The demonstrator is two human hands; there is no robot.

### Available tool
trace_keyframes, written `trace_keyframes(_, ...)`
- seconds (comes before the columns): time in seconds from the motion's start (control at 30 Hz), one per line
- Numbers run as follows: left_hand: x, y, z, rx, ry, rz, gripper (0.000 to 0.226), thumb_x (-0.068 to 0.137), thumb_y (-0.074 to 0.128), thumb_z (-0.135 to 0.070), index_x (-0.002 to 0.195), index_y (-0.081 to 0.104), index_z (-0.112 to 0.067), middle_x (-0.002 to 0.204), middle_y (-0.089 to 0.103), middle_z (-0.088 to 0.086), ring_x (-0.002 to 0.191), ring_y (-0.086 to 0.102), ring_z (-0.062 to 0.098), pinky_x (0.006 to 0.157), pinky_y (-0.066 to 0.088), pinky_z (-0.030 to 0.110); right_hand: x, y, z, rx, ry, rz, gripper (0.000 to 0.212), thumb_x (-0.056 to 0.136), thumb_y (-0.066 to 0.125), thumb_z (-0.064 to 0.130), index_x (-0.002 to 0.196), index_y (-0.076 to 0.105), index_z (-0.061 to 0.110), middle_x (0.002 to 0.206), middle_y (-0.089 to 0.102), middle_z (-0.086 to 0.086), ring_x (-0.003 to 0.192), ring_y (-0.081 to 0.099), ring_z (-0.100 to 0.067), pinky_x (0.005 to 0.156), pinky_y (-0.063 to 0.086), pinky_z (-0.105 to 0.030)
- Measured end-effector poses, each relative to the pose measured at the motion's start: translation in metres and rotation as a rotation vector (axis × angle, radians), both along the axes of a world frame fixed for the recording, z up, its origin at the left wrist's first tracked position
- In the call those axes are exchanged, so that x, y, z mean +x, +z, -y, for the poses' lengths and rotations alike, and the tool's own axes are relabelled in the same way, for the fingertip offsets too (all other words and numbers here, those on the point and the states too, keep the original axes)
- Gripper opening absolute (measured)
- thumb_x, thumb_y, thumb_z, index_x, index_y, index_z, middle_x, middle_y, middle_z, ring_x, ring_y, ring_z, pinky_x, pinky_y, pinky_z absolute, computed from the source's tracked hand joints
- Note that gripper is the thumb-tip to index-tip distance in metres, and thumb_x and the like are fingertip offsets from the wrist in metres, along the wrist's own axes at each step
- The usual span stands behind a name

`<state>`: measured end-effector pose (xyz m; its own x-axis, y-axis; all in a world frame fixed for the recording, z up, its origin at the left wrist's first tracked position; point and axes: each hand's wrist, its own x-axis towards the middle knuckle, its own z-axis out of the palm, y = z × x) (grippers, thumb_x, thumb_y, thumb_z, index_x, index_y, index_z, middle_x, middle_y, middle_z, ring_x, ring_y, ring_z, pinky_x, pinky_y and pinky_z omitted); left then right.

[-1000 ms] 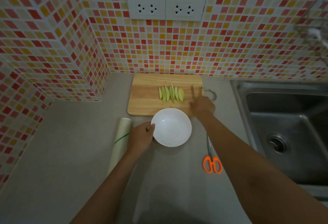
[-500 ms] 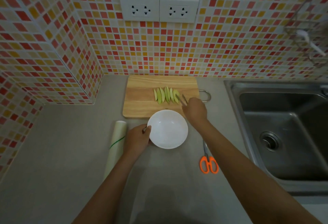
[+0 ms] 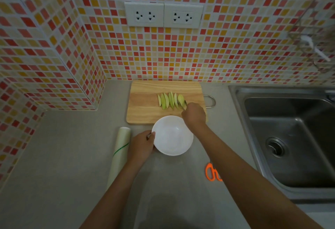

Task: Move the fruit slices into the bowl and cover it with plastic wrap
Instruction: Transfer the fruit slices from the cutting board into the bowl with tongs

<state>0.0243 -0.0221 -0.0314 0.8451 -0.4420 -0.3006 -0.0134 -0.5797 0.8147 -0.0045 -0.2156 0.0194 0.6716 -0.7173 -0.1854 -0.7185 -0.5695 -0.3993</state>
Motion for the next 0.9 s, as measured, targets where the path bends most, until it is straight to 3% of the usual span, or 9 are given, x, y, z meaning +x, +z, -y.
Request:
trace_keyframes(0.13,0.000,-0.001,0.000,-0.002,0.009,0.006,0.030,0.097,0.046,-0.029,0.106,0.070,-0.014,0.090,0.072,0.008,0.077,0.069,0.030,0.073,0.058,0.049,-0.007,-0.001,0.000,0.025,-0.028,0.005,0.026,0.086,0.049,0.003,0.061,0.047,0.009,0.079,0.057,-0.011,0.070,0.053,-0.025,0.054,0.033,-0.028)
trace_keyframes(0.27,0.000,-0.001,0.001,-0.005,0.003,0.009,0.031,0.097,0.045,-0.028,0.104,0.070,-0.012,0.088,0.072,0.009,0.075,0.069,0.030,0.073,0.058,0.049,-0.010,0.000,0.001,0.038,-0.039,0.019,0.015,0.087,0.049,0.002,0.085,0.063,-0.002,0.088,0.065,-0.016,0.079,0.061,-0.031,0.058,0.034,-0.029)
trace_keyframes(0.4,0.000,0.000,0.002,0.010,-0.004,0.024,0.030,0.097,0.045,-0.027,0.104,0.070,-0.012,0.086,0.072,0.008,0.072,0.069,0.029,0.073,0.058,0.049,-0.011,0.003,0.002,0.033,-0.017,0.034,0.017,0.087,0.048,0.001,0.073,0.058,0.003,0.083,0.065,-0.015,0.072,0.054,-0.027,0.055,0.033,-0.028)
trace_keyframes(0.5,0.000,0.001,0.002,0.010,-0.005,0.022,0.030,0.098,0.045,-0.027,0.106,0.070,-0.013,0.085,0.072,0.008,0.071,0.069,0.028,0.074,0.058,0.048,-0.020,0.012,-0.001,0.030,0.006,0.087,0.034,0.085,0.050,0.005,0.053,0.039,0.010,0.057,0.044,-0.002,0.064,0.048,-0.023,0.044,0.022,-0.027)
trace_keyframes(0.67,0.001,0.003,0.003,-0.004,0.000,0.010,0.029,0.097,0.046,-0.024,0.101,0.072,-0.012,0.086,0.072,0.010,0.076,0.069,0.030,0.075,0.058,0.048,-0.072,0.029,-0.036,0.086,0.045,0.217,0.046,0.082,0.057,0.012,0.046,0.029,0.015,0.044,0.028,0.002,0.044,0.030,-0.014,0.044,0.019,-0.027)
trace_keyframes(0.73,0.001,0.003,0.002,0.004,-0.003,0.014,0.029,0.097,0.045,-0.024,0.100,0.072,-0.013,0.083,0.072,0.009,0.075,0.068,0.030,0.076,0.058,0.047,-0.097,0.026,-0.053,0.087,0.097,0.150,0.037,0.082,0.057,0.016,0.051,0.038,0.011,0.047,0.039,-0.005,0.049,0.040,-0.020,0.049,0.025,-0.029)
trace_keyframes(0.8,0.000,0.003,0.002,0.025,-0.007,0.031,0.030,0.097,0.045,-0.025,0.098,0.072,-0.013,0.080,0.071,0.008,0.072,0.068,0.029,0.076,0.057,0.046,-0.114,0.020,-0.068,0.083,0.138,0.060,0.025,0.084,0.055,0.020,0.062,0.046,0.013,0.064,0.059,-0.019,0.061,0.052,-0.029,0.056,0.029,-0.029)
trace_keyframes(0.9,0.000,0.004,0.003,0.033,-0.010,0.039,0.029,0.097,0.044,-0.025,0.088,0.070,-0.014,0.076,0.070,0.007,0.071,0.067,0.029,0.075,0.057,0.047,-0.123,0.014,-0.082,0.056,0.166,-0.056,0.020,0.089,0.050,0.023,0.073,0.057,0.013,0.087,0.068,-0.019,0.075,0.061,-0.029,0.060,0.032,-0.028)
